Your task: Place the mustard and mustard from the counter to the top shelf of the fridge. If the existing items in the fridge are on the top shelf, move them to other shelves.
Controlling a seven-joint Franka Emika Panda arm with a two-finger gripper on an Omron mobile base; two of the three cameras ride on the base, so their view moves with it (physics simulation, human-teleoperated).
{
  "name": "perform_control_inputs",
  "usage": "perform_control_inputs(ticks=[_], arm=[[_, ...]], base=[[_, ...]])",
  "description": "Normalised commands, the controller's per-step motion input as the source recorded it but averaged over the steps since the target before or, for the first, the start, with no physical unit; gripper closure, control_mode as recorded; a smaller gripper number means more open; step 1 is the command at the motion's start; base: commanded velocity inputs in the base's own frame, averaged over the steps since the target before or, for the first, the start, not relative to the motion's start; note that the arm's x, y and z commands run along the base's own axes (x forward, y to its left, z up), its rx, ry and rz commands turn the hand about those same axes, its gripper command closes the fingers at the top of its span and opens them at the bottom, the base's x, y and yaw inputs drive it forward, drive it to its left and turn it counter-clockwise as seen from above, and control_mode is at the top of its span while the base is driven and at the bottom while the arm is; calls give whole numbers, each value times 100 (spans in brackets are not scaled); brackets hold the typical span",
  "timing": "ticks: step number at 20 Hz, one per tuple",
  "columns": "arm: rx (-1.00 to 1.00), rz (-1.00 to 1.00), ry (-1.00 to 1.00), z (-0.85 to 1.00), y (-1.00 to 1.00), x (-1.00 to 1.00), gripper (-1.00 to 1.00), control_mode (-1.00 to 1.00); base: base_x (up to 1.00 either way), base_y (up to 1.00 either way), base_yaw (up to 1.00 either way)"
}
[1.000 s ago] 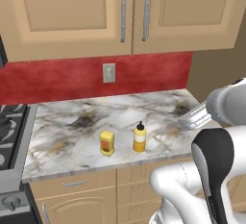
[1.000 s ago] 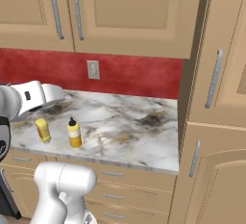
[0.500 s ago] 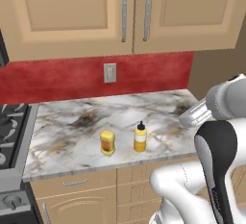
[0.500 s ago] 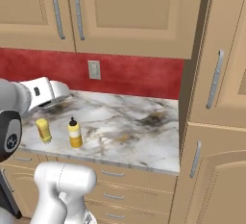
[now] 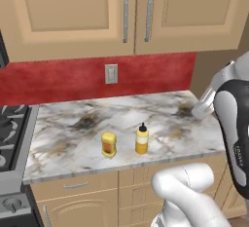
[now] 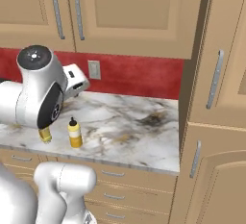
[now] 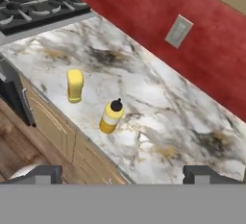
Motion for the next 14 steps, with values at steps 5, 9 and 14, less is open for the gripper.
perform_control_inputs(ticks=[5,9,14], arm=[[0,33,11,-27,-22,18,-100,-100],[0,32,1,-28,-21,22,-100,-100],[0,31,0,-33,-1,20,-100,-100]], base=[[0,0,0],[0,0,0],[0,0,0]])
